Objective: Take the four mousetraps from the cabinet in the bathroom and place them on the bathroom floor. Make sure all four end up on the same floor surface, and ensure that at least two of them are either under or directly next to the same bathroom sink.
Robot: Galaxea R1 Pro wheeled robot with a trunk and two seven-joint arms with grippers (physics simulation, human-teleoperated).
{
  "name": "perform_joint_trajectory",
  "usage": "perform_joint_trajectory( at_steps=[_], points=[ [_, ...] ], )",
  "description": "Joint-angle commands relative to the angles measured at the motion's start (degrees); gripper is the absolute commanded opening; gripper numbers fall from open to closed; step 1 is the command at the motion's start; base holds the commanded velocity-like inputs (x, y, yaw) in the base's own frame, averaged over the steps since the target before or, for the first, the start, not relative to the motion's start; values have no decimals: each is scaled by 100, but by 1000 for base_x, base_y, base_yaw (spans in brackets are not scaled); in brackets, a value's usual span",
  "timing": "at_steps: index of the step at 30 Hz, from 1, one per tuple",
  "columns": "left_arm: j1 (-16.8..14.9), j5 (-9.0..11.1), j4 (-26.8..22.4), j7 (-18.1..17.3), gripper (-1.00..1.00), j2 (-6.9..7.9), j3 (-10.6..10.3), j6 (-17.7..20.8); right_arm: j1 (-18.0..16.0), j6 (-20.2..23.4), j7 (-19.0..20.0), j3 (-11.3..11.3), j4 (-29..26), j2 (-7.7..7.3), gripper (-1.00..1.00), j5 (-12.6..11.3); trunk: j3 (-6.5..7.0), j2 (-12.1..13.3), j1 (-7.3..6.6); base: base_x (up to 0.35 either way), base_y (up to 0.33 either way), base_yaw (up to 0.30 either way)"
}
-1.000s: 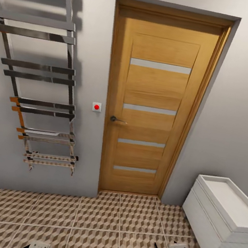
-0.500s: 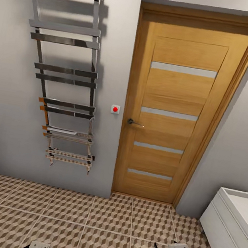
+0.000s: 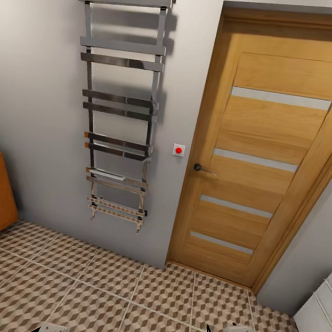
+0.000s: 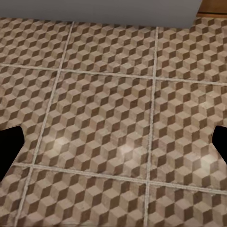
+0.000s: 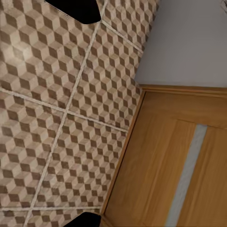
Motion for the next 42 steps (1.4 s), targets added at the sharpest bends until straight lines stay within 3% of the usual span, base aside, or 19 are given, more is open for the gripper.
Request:
perform_joint_trajectory(
  at_steps=[1, 42],
  points=[
    [-10, 61, 25, -48, 100, -3, -24, -29, -1, -17, 26, 17, 3, -3, 100, -27, -6, -7, 3, 0, 0, 288],
    [-10, 61, 25, -48, 100, -6, -24, -29, -1, -17, 28, 16, 3, -7, 100, -27, -6, -7, 3, 0, 0, 288]
  ],
)
